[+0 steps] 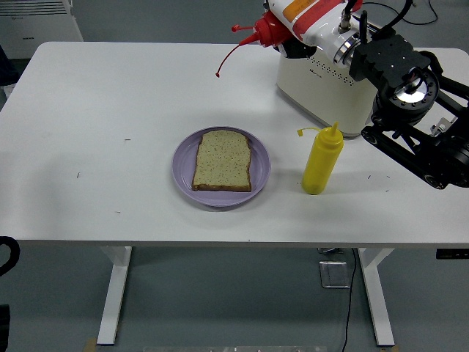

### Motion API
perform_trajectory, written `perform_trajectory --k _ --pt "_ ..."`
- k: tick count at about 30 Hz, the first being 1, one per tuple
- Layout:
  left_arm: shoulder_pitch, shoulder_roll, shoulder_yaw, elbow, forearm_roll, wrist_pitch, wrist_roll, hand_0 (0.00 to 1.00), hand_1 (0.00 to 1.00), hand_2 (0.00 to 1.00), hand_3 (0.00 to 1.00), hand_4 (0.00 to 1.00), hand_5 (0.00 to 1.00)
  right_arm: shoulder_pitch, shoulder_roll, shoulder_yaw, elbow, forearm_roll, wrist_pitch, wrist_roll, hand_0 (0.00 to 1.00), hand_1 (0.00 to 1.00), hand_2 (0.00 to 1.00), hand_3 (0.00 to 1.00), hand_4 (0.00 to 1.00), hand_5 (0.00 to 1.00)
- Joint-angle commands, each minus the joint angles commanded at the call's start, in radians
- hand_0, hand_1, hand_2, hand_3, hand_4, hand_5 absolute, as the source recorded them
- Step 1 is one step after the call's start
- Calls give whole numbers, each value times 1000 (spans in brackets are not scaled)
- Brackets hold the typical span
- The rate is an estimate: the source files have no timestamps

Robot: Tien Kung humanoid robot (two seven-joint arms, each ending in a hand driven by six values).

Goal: Pick up the cup,pour liquid into bread,place the cup on the desk

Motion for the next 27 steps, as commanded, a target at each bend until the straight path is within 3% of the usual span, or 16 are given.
perform_trajectory --k 5,8,11,17,27 --pt "-1 0 2 0 0 0 0 795 773 778 701 565 998 -76 8 130 48 175 -55 52 2 9 134 162 726 328" --pt "-2 0 2 0 0 0 0 795 773 778 700 567 998 -124 5 209 72 298 -38 85 2 9 134 160 732 329" --pt "-3 0 0 0 0 0 -1 795 773 778 700 567 998 -192 1 318 91 435 10 131 2 9 134 160 732 329" --pt "-4 0 0 -1 0 1 0 795 773 778 700 565 998 -296 -19 468 112 679 87 157 3 9 134 162 735 330" --pt "-3 0 3 0 0 1 1 796 772 777 700 564 998 -461 -53 612 122 1102 126 212 2 9 131 161 740 333"
